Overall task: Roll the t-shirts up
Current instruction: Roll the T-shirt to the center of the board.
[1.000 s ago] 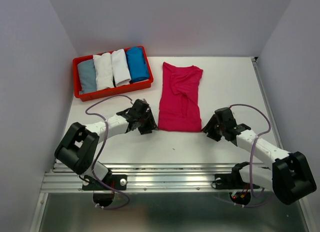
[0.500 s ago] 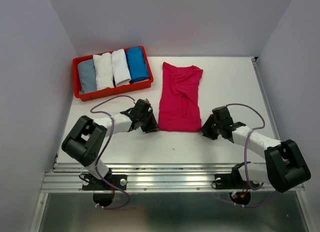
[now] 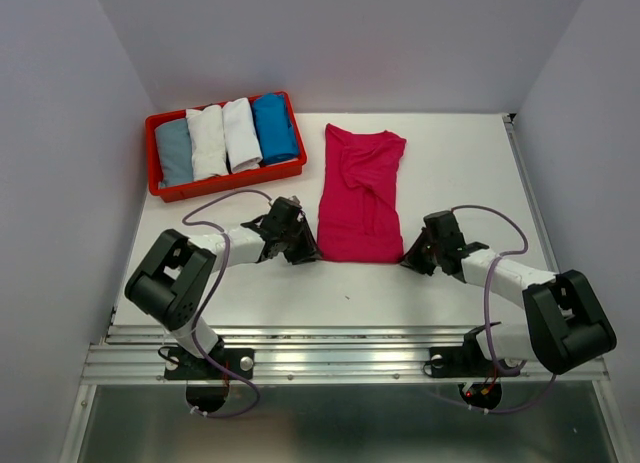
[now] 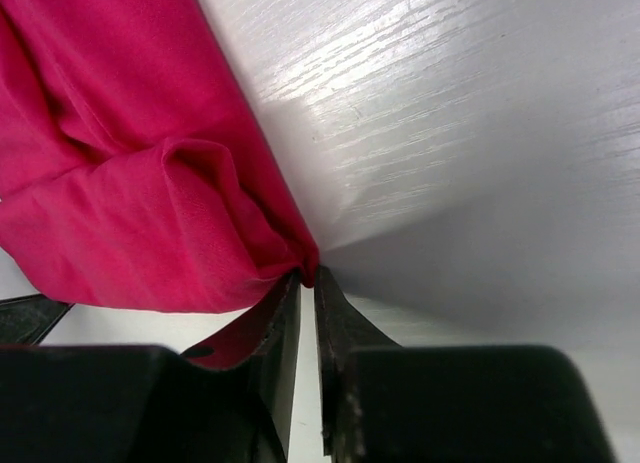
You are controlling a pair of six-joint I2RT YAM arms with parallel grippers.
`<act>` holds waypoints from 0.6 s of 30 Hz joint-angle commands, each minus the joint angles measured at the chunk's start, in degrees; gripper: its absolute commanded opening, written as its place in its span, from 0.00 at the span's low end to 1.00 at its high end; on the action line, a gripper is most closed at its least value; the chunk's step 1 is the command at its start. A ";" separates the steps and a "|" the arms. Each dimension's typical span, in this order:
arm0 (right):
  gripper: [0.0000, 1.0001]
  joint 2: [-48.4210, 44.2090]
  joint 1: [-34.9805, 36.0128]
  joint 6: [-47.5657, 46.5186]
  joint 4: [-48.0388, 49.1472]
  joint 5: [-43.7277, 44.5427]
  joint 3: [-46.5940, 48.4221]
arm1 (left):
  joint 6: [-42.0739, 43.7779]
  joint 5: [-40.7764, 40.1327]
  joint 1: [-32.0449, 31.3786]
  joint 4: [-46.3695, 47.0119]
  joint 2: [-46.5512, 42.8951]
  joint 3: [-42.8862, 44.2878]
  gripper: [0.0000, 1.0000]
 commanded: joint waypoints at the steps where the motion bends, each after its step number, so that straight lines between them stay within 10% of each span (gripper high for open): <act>1: 0.13 0.98 -0.34 -0.94 1.26 0.97 -0.14 | 0.77 1.02 0.25 0.58 1.11 0.41 0.39; 8: 0.01 0.72 -0.34 -1.64 1.18 0.35 0.82 | 0.33 1.20 0.25 0.93 1.90 0.50 0.00; 18: 0.01 -3.67 -0.34 -4.10 -6.03 -1.93 1.27 | 0.33 2.34 0.25 -3.11 -0.82 0.33 0.00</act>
